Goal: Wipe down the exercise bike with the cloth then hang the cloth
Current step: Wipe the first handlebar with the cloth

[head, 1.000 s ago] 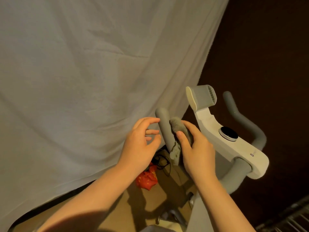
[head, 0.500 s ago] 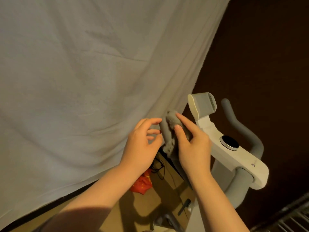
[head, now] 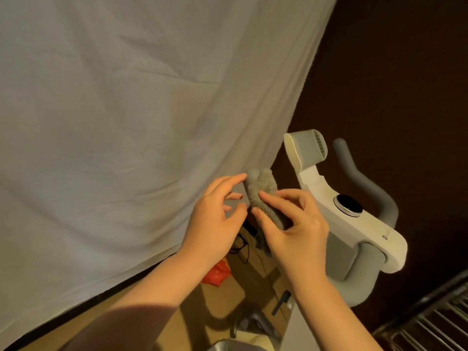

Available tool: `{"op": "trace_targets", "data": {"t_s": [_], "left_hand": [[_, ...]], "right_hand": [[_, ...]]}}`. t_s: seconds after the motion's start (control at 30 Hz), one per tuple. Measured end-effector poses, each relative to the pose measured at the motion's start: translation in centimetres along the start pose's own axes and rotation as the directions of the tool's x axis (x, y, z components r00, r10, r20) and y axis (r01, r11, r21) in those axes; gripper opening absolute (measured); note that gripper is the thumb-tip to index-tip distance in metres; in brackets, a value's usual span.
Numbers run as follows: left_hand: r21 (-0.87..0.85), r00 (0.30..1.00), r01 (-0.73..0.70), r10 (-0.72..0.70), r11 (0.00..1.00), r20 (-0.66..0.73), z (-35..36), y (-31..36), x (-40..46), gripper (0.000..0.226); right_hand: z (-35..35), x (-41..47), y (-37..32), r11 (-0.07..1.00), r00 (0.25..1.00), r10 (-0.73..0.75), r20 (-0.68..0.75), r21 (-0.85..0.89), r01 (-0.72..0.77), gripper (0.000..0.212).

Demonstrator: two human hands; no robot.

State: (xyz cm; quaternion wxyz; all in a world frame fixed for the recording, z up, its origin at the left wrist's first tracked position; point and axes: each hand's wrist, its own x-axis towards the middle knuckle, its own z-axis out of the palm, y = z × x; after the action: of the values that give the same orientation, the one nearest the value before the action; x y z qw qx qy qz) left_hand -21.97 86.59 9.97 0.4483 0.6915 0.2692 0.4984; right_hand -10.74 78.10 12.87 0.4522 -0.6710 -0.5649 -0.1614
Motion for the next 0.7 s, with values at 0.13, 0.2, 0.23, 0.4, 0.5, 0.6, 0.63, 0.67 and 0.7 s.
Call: {"op": "trace_targets", "data": {"t_s": [0.13, 0.2, 0.23, 0.4, 0.5, 0.6, 0.63, 0.67, 0.7], "left_hand": [[-0.001, 1.000, 0.010, -0.010, 1.000, 0.011, 0.4, 0.0, -0.6, 0.053], [-0.007, 0.999, 0.031, -0.031, 0.999, 0.031, 0.6, 0.0, -1.0, 0.055], [-0.004, 0.999, 0.033, -0.032, 0.999, 0.041, 0.4, 0.1, -1.0, 0.053], [0.018, 0.997, 0.063, -0.064, 0.998, 0.052, -0.6, 0.3, -0.3, 0.039], [-0.043, 0.994, 0.103, -0.102, 0.994, 0.024, 0.0, 0.3, 0.1, 0.034], [-0.048, 0.993, 0.108, -0.105, 0.993, 0.057, -0.2, 0.1, -0.1, 0.040], [-0.027, 0.992, 0.104, -0.101, 0.994, 0.081, -0.4, 0.1, -0.3, 0.044], [-0.011, 0.991, 0.097, -0.096, 0.995, 0.092, -0.6, 0.1, -0.4, 0.044], [-0.001, 0.992, 0.088, -0.088, 0.996, 0.087, -0.7, 0.1, -0.4, 0.043]], "right_hand": [[1.2, 2.7, -0.4, 0.999, 0.999, 0.015, -0.035, 0.034, -0.014, 0.025], [1.7, 2.9, -0.6, 0.996, 0.999, 0.032, -0.019, 0.079, -0.030, 0.024], [1.5, 2.3, -0.5, 0.996, 1.000, 0.019, 0.001, 0.085, -0.019, 0.024], [0.3, 1.1, 0.2, 0.998, 0.999, -0.037, 0.031, 0.046, 0.035, 0.023], [1.5, 3.3, -0.8, 0.999, 0.998, 0.011, 0.059, 0.050, -0.014, 0.022], [0.9, 1.1, -0.1, 0.994, 0.991, -0.088, 0.103, -0.058, 0.094, 0.020], [0.4, 0.0, 0.3, 0.987, 0.984, -0.128, 0.122, -0.083, 0.139, 0.020], [0.0, -0.5, 0.7, 0.985, 0.981, -0.148, 0.125, -0.069, 0.157, 0.020], [0.0, 0.0, 1.0, 0.991, 0.985, -0.131, 0.110, -0.020, 0.134, 0.018]]}}
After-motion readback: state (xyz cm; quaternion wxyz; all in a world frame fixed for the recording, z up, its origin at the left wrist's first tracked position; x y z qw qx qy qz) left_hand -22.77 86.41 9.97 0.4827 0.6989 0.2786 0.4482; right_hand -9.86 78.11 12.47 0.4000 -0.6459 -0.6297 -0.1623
